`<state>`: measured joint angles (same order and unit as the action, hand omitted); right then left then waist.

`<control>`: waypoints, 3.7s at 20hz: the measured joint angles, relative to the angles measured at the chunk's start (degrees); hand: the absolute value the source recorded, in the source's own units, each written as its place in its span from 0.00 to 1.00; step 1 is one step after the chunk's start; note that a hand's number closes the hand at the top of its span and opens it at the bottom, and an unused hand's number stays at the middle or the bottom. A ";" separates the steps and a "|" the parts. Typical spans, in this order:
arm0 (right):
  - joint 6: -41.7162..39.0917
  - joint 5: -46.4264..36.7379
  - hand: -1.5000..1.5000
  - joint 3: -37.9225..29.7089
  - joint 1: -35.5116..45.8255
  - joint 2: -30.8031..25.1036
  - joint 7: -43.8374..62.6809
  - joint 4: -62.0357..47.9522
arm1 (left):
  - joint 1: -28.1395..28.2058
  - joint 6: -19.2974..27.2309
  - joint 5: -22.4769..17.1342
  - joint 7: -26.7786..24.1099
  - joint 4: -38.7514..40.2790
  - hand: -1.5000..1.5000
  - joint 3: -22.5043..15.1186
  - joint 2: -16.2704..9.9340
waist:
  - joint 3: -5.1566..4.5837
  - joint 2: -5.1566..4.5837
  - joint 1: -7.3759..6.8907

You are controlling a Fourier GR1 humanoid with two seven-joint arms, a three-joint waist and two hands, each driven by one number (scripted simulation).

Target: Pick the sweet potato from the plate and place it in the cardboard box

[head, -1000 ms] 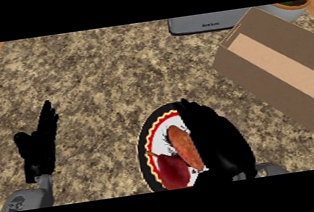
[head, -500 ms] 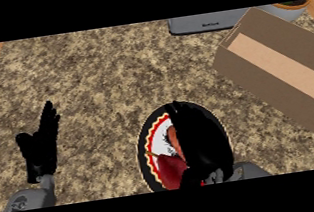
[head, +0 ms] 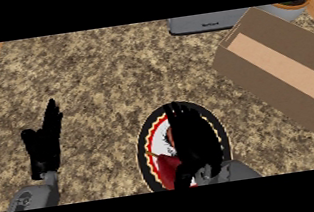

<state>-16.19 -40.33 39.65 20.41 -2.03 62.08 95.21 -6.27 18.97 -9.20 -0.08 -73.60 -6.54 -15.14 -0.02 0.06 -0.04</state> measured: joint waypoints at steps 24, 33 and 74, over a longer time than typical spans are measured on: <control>-1.05 -4.62 0.00 -3.77 -0.22 1.65 -5.39 -12.92 | 0.81 -3.22 3.17 0.97 -0.89 0.50 3.71 2.17 | 0.00 0.02 -0.15; 1.48 -4.01 1.00 -3.88 0.09 1.75 -7.59 -16.37 | 1.05 -4.55 4.84 0.76 -0.99 0.50 5.55 3.34 | -0.08 0.21 -0.10; 1.55 -30.41 1.00 -6.06 6.64 0.76 2.12 17.49 | 1.86 -6.10 7.64 1.68 -2.40 0.50 8.37 4.83 | -0.06 0.34 0.65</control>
<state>-14.64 -70.73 33.59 27.05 -1.27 64.20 112.70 -4.41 12.87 -1.57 1.59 -76.00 1.83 -10.30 -0.08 0.40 0.61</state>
